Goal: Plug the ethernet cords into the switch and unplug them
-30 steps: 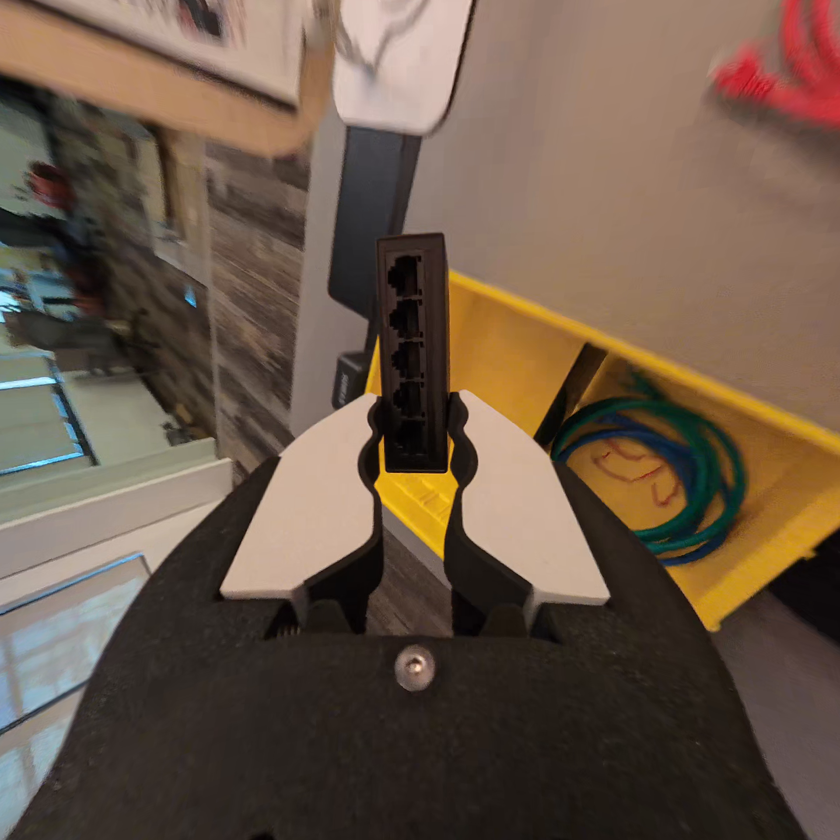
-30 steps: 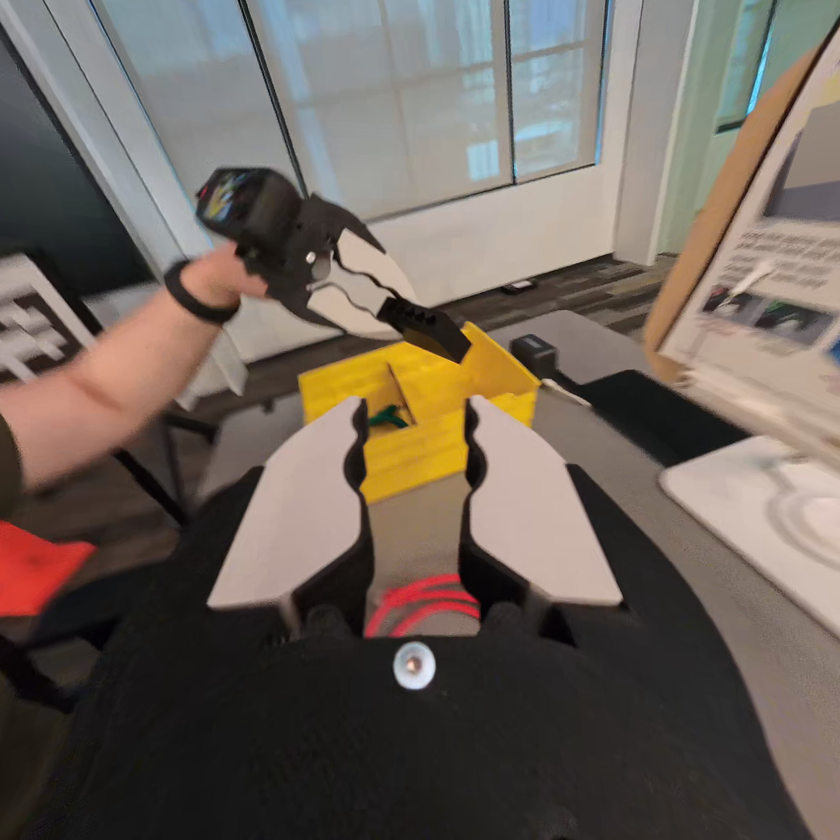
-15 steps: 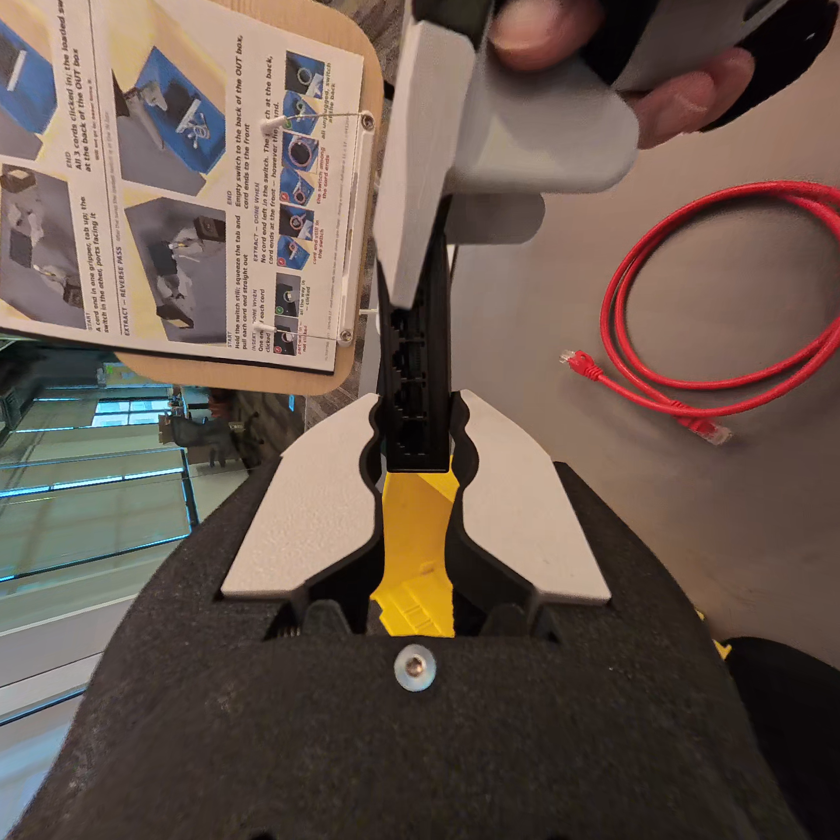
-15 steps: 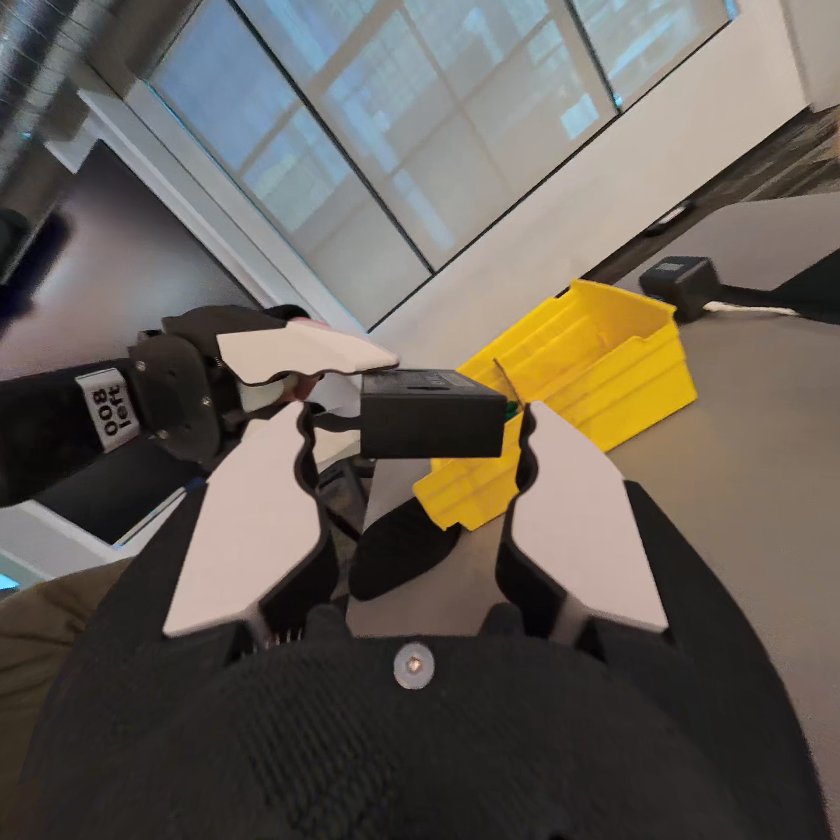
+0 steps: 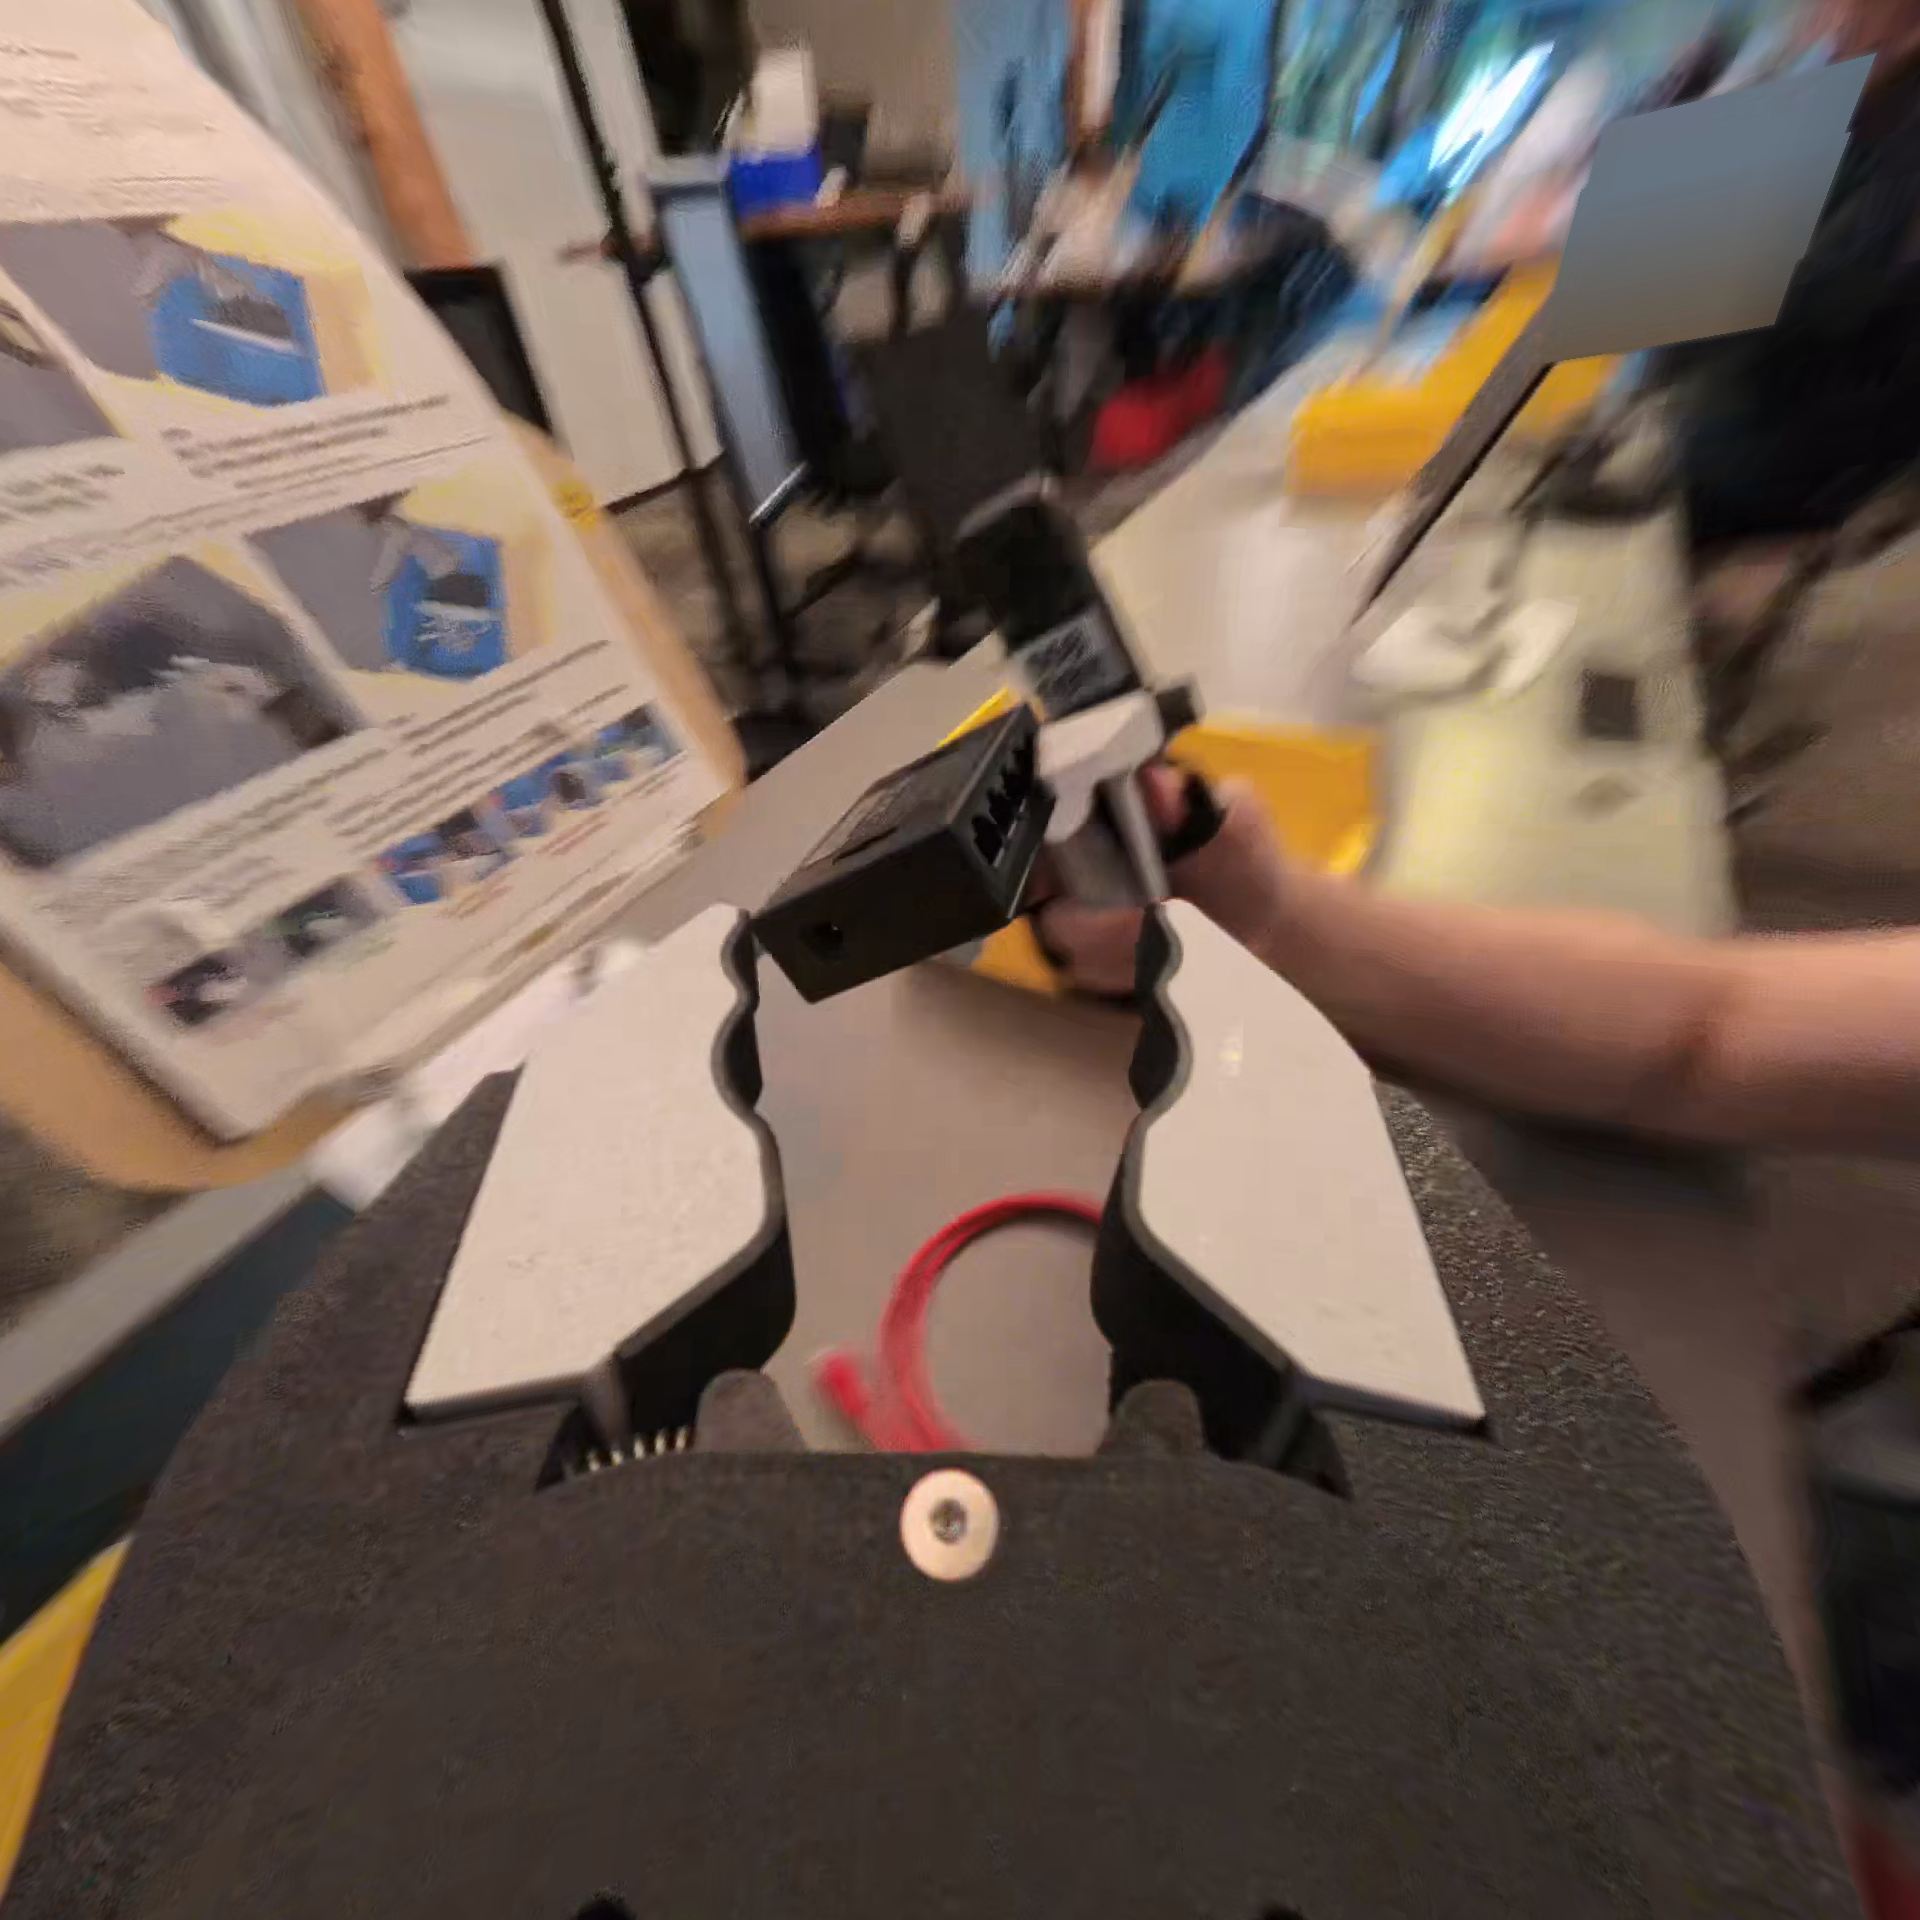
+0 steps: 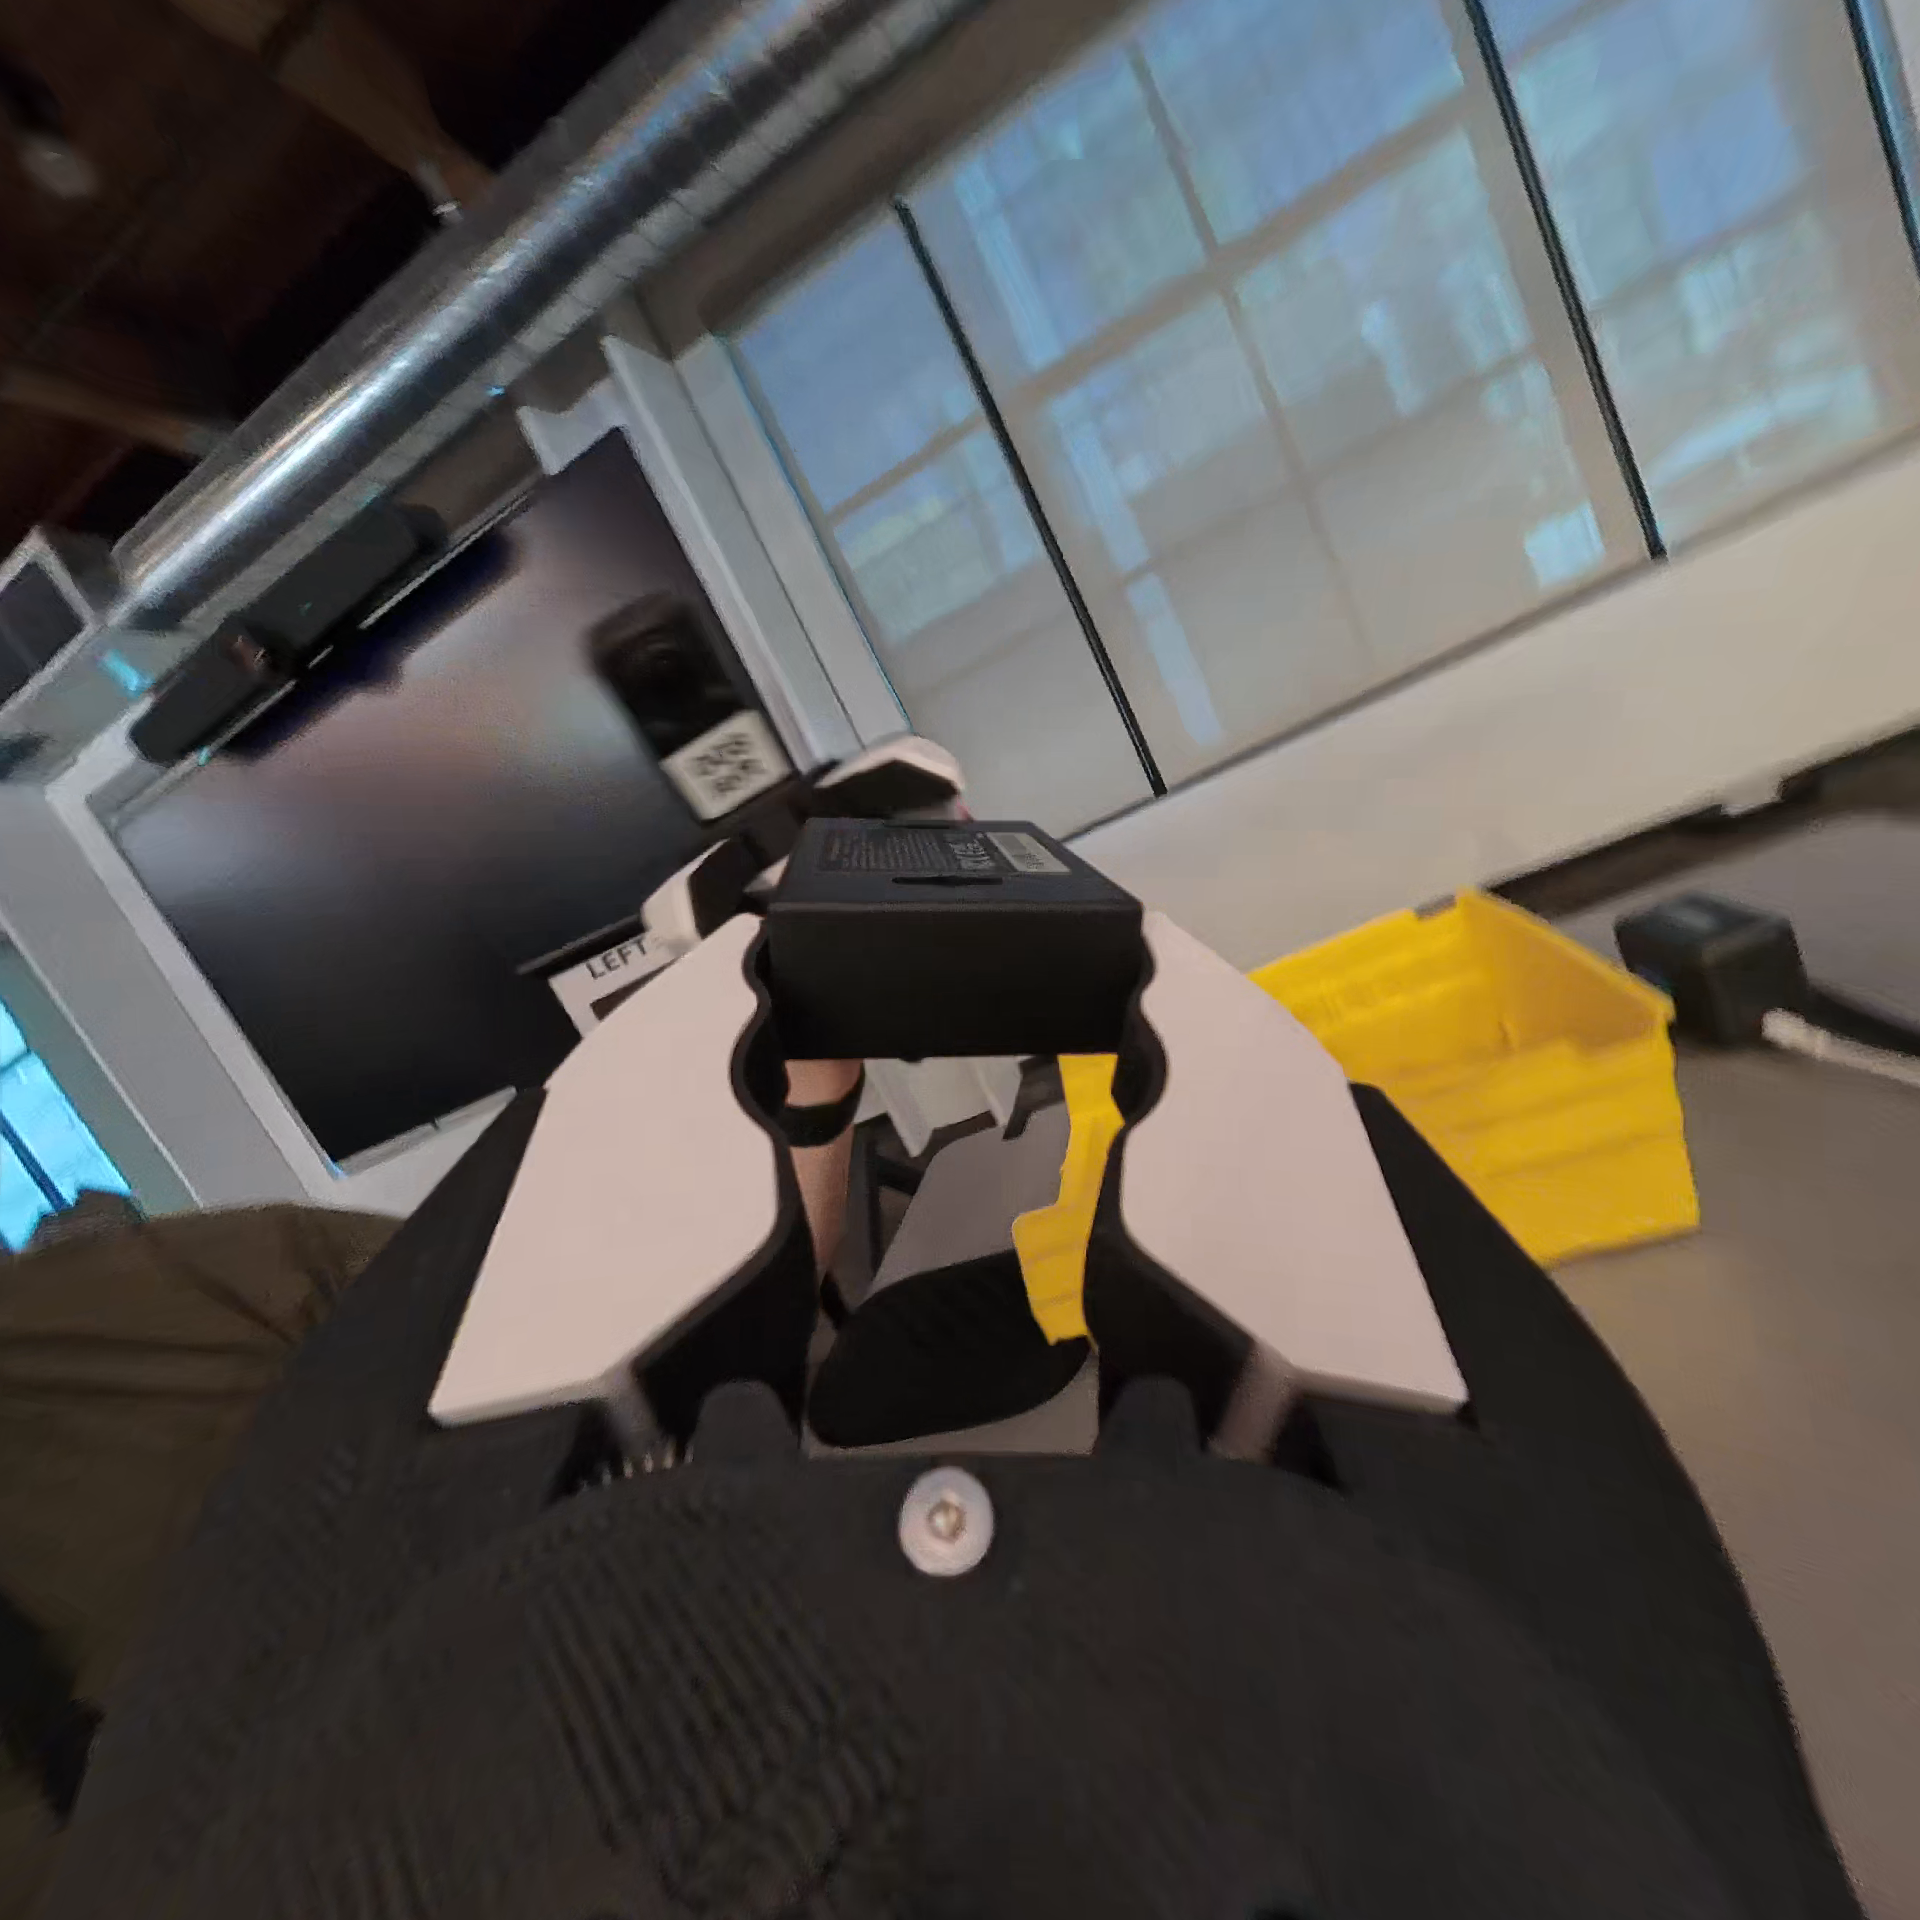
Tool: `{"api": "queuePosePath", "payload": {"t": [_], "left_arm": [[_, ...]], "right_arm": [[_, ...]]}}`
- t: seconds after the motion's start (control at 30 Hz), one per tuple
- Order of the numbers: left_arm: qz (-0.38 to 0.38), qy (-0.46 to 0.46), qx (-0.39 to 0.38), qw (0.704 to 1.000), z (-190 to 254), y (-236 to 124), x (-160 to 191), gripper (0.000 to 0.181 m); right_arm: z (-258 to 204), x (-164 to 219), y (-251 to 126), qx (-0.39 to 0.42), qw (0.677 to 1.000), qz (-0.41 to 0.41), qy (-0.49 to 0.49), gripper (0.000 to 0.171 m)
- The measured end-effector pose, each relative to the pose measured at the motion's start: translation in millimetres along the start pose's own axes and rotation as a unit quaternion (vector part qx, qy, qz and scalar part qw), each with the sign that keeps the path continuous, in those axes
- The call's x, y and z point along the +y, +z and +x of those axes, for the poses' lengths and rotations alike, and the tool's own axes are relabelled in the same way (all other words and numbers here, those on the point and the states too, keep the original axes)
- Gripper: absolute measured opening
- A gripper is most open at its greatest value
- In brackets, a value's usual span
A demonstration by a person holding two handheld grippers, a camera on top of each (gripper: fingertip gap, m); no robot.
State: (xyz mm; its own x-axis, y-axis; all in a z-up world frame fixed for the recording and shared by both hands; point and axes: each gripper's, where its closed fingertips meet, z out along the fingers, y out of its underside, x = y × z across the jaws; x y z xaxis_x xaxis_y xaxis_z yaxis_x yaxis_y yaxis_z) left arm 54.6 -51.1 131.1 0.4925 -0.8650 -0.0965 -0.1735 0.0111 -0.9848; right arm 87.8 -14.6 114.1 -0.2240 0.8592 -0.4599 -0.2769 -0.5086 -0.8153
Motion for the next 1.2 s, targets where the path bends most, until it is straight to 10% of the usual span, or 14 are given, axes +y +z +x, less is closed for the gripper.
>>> {"api": "queuePosePath", "payload": {"t": [0.23,1.2], "left_arm": [[0.033,-0.112,0.13,0.985,17,24,10,0.084],[-0.006,-0.076,0.14,0.987,13,27,44,0.068]], "right_arm": [[-31,7,7,-0.038,0.987,-0.003,-0.156,0.062],[-14,27,10,-0.018,0.982,-0.034,-0.183,0.063]]}}
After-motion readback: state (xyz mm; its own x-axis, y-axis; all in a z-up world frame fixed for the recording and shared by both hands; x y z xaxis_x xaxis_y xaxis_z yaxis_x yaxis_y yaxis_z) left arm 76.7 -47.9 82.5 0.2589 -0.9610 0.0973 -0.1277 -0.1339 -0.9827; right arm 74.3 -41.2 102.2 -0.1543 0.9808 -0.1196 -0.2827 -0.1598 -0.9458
